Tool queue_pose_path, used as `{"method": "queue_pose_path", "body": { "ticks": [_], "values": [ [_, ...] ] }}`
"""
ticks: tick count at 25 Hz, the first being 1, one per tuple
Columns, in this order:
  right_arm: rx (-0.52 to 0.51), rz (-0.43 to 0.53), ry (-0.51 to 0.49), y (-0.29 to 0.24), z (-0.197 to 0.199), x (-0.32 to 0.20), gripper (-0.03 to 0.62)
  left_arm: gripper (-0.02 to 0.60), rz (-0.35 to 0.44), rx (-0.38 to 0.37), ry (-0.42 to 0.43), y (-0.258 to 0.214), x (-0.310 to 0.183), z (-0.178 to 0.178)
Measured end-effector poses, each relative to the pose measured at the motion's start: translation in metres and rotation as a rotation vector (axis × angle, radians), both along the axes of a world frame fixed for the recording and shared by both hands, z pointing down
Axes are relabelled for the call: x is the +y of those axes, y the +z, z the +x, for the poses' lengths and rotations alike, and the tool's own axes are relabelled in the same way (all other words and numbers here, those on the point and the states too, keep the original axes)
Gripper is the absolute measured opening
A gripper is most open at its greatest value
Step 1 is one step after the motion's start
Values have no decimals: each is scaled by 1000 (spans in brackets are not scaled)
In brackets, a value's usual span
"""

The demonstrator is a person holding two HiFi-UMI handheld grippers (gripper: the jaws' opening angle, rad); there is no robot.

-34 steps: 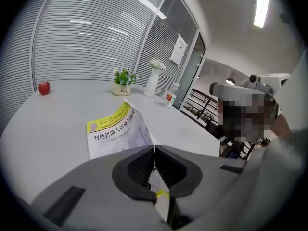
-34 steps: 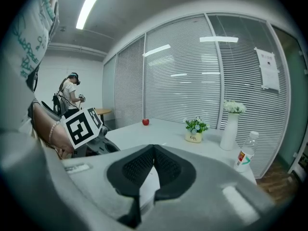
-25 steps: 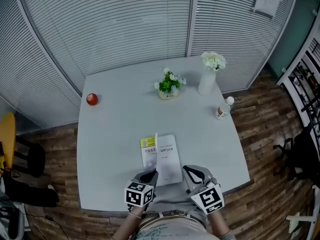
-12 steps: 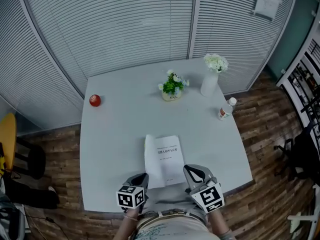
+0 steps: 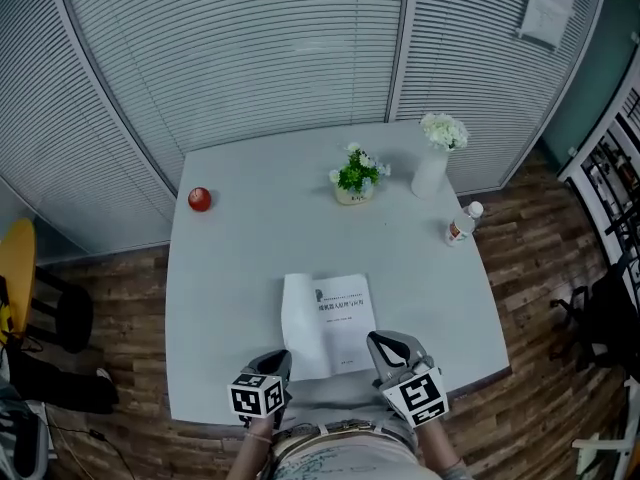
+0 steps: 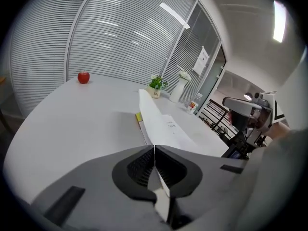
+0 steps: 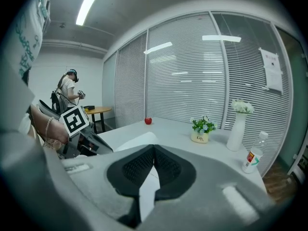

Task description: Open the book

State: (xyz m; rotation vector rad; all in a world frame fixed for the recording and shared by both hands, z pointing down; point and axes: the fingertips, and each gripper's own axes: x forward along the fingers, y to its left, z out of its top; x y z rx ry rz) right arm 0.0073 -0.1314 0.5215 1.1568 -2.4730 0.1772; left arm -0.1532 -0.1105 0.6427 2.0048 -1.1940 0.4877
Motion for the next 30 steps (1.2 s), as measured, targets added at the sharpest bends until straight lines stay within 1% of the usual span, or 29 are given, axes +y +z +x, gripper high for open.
{"method": "queue_pose_path", "body": {
  "ticks": [5,9,16,22,30],
  "values": [
    [12,3,-16,-1,-3,1,3,3,-10,-10,-27,5,1,-16],
    [11,2,-15,-1,-3,2,3,3,-26,-26,-64,12,4,-32],
    [16,-7,-10,2,-2,3,3,3,-59,-59,-97,28,9,-56],
    [17,-7,2,3,0,3,3,3,-74,-90,-113,40,7,-72],
    [18,-10,4,3,-2,0,3,3,-113,-123,-128,55,8,-84]
  ]
}}
